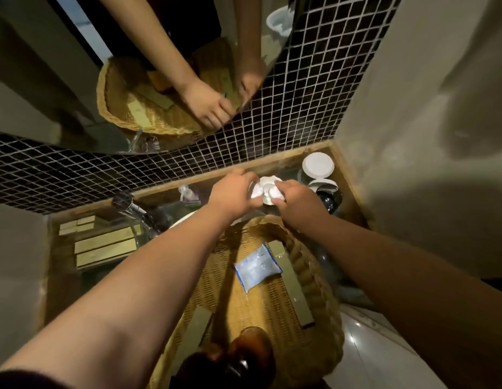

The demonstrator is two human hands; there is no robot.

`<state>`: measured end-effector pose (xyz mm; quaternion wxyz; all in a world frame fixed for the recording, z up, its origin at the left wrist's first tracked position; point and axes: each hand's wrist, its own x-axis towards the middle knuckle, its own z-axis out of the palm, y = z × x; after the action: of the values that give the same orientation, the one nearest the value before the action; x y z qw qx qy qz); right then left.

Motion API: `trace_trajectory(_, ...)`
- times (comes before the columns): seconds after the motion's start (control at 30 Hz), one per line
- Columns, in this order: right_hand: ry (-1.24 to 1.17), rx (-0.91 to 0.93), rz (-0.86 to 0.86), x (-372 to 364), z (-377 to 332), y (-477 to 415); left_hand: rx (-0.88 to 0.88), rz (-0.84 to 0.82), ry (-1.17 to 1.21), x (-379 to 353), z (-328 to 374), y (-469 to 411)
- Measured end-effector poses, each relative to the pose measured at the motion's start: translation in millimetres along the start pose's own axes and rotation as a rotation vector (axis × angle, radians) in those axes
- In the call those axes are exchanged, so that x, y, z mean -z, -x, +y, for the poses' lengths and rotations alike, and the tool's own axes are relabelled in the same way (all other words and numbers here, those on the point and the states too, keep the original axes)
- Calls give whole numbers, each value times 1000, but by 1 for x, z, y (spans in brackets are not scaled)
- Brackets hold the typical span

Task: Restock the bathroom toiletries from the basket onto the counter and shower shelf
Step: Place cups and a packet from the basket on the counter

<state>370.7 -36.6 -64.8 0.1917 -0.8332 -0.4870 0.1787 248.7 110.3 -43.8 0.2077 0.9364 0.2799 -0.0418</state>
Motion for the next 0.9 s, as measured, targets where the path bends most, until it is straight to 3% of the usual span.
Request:
trace_trajectory(0.23,121,-101,-220,-6,16,-37,-7,-16,37,-22,-8,-21)
trace_trajectory(0.6,198,-102,-259,-42,27,-68,6,-75,27,-46,-23,-31)
trace_trajectory(0.9,341,9,-312,-61,38,-86,46,-99,40,-63,-28,-37)
